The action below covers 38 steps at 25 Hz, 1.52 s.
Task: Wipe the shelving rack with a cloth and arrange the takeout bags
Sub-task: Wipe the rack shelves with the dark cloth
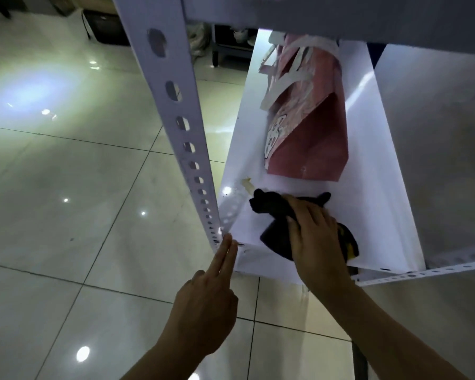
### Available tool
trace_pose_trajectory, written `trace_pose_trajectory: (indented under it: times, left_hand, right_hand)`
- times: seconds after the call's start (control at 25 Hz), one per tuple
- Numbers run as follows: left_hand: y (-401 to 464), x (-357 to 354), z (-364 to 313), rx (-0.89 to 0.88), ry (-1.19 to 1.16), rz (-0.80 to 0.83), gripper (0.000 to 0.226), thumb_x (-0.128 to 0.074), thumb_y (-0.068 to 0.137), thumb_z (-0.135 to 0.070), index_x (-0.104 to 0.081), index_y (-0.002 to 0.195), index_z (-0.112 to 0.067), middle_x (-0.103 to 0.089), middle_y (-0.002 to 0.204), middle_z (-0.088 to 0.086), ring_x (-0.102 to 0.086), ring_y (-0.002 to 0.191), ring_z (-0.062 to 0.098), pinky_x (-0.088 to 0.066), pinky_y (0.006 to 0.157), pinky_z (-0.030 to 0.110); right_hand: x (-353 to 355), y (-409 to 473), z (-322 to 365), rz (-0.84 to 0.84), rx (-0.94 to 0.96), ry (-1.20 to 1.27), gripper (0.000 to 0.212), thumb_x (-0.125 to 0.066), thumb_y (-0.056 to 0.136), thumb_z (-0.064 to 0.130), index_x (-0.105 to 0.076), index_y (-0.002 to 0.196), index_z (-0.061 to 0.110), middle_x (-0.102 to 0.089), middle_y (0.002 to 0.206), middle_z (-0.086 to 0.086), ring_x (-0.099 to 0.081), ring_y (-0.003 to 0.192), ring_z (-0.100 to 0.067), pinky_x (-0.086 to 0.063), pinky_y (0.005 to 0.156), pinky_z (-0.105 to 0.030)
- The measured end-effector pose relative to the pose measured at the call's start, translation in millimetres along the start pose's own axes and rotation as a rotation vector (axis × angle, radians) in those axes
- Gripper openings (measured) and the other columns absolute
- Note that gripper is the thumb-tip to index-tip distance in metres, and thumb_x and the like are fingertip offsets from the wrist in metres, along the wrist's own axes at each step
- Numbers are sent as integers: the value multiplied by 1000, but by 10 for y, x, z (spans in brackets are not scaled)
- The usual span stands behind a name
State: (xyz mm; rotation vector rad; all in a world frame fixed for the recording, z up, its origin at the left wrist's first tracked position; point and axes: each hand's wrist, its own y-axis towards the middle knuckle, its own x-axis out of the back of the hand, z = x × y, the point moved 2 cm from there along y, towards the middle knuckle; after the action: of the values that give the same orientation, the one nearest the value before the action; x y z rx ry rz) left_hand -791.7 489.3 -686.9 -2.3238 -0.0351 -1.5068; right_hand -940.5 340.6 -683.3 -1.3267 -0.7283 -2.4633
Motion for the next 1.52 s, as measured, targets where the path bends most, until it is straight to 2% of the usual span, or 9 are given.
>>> trace_pose_trajectory:
  times: [0.24, 0.36, 0.44, 0.56, 0.72, 1.0, 1.12, 1.36, 1.52]
  left_hand:
    - [-169, 56, 79, -103, 104, 27, 84, -56, 93, -32, -1, 156, -35, 17, 161, -23, -46, 91, 0, -43, 78, 10]
    - [-374, 27, 38, -158, 132, 163, 91, -96, 33, -35, -71, 120, -22, -60, 137, -6, -60, 55, -6, -45, 48, 6]
    - [-458, -4, 47, -173, 210, 59, 82, -96, 17, -27, -80, 98, -23, -72, 118, -4, -56, 43, -6, -41, 39, 8]
    - [-393, 41, 24, -101, 62, 64, 88, -96, 33, -18, -72, 118, -14, -58, 138, 6, -57, 47, -1, -47, 45, 12]
    - [-312, 136, -74, -32, -17, 76, 73, -44, 100, -29, 2, 156, -35, 39, 146, -22, -47, 114, 0, -41, 95, 12]
    - [-191, -38, -230, -89, -53, -78, 72, -39, 99, -22, 1, 158, -25, 14, 165, -9, -5, 152, 11, -15, 120, 23]
    - [-91, -62, -287, -82, -31, -127, 73, -39, 99, -20, 3, 158, -20, 9, 166, -3, 5, 153, 14, -8, 123, 27]
    - [-53, -162, -248, -62, 6, -115, 73, -45, 98, -17, -3, 157, -12, -5, 166, 7, 0, 154, 20, -2, 118, 24]
    - [-51, -114, -277, -99, 22, -130, 74, -67, 82, -3, -36, 149, 0, -38, 154, 20, -35, 145, 34, -29, 114, 37]
  right_hand:
    - [-462, 641, 565, 142, 218, -4, 59, -66, 88, 5, -53, 145, 16, -60, 137, -9, -56, 125, -32, -44, 103, -47]
    - [-745, 823, 636, 231, 236, -20, 52, -60, 98, 17, -50, 148, 16, -52, 149, -12, -44, 140, -32, -28, 118, -44]
    - [-853, 838, 606, 264, 198, -43, 50, -50, 103, 33, -47, 151, 17, -47, 154, -11, -34, 148, -28, -18, 124, -42]
    - [-835, 722, 554, 269, 136, -16, 51, -48, 103, 33, -46, 152, 18, -46, 156, -7, -32, 150, -23, -16, 124, -39]
    - [-502, 224, 391, 228, 31, -58, 46, -50, 102, 28, -52, 147, 16, -53, 150, -5, -44, 143, -23, -29, 121, -40]
    - [-144, -93, -54, 127, -295, -189, 45, -50, 103, 23, -52, 146, 11, -52, 150, -10, -42, 144, -29, -29, 120, -46]
    - [-265, 122, 88, 297, -64, -246, 50, -37, 106, 31, -39, 155, 18, -40, 160, -5, -29, 151, -21, -14, 125, -42]
    - [-293, 334, -38, 268, -70, -256, 51, -34, 107, 36, -37, 156, 21, -38, 161, -1, -27, 152, -17, -13, 125, -38]
    - [0, -98, -331, 106, -218, -242, 46, -46, 105, 28, -50, 149, 14, -51, 153, -7, -40, 146, -24, -24, 122, -44]
